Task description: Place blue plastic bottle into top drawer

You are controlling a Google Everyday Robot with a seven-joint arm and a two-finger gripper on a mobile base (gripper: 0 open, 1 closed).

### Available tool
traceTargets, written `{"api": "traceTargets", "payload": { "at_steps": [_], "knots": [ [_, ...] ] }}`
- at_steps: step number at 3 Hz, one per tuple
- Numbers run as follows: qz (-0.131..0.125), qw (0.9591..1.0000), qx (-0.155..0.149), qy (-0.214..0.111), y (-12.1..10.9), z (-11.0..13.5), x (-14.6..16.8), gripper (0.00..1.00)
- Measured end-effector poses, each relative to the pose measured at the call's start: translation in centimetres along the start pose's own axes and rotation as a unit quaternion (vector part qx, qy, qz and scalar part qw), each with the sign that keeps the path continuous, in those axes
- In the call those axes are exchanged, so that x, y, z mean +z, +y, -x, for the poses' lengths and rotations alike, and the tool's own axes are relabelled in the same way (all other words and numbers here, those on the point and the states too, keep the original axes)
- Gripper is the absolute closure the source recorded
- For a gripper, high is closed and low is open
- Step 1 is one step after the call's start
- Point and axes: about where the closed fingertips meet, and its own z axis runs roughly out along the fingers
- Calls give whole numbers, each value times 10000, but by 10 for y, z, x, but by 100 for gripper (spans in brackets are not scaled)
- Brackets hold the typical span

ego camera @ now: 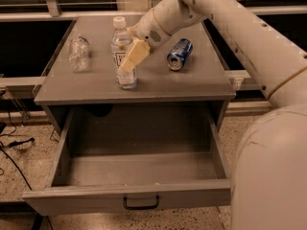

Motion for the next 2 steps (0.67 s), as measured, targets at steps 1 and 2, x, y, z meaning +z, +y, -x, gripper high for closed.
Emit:
{"api": "traceTargets", "payload": {
  "at_steps": [1, 2],
  "knots": [
    [12, 9998, 137, 128, -2, -2, 9, 0],
    [13, 9998, 141, 132, -2, -2, 9, 19]
  ]
}}
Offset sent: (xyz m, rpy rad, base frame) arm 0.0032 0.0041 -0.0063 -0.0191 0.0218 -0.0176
